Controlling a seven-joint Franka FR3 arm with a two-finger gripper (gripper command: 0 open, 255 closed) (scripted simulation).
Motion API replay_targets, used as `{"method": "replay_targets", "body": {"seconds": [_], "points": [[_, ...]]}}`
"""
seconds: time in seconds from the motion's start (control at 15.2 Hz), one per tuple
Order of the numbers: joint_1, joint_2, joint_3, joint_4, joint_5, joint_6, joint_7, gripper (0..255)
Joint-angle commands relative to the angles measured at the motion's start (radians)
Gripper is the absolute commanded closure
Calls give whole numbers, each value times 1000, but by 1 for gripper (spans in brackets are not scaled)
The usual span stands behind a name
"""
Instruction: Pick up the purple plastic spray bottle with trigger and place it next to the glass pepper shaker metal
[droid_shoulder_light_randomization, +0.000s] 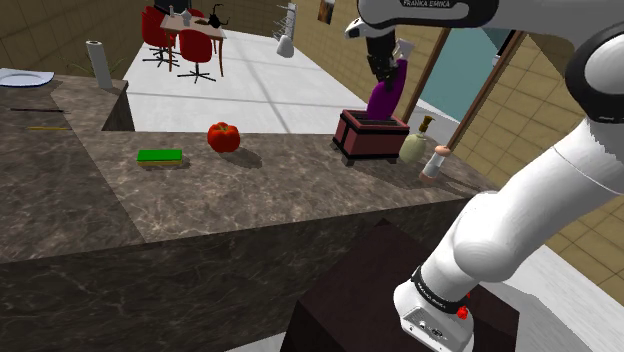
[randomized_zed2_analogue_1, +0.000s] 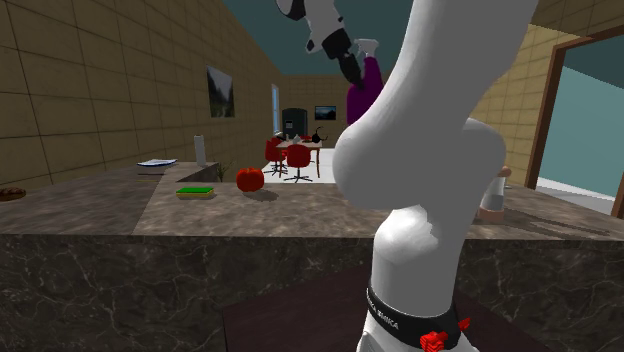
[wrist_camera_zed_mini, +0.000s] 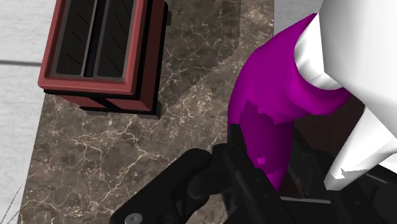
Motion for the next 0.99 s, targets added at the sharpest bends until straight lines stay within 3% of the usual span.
{"method": "replay_targets", "body": {"seconds": [0.0, 0.92], "points": [[-19, -42, -25, -43, -20, 24, -36, 255], [-147, -180, -243, -168, -153, 197, -298, 255]]}}
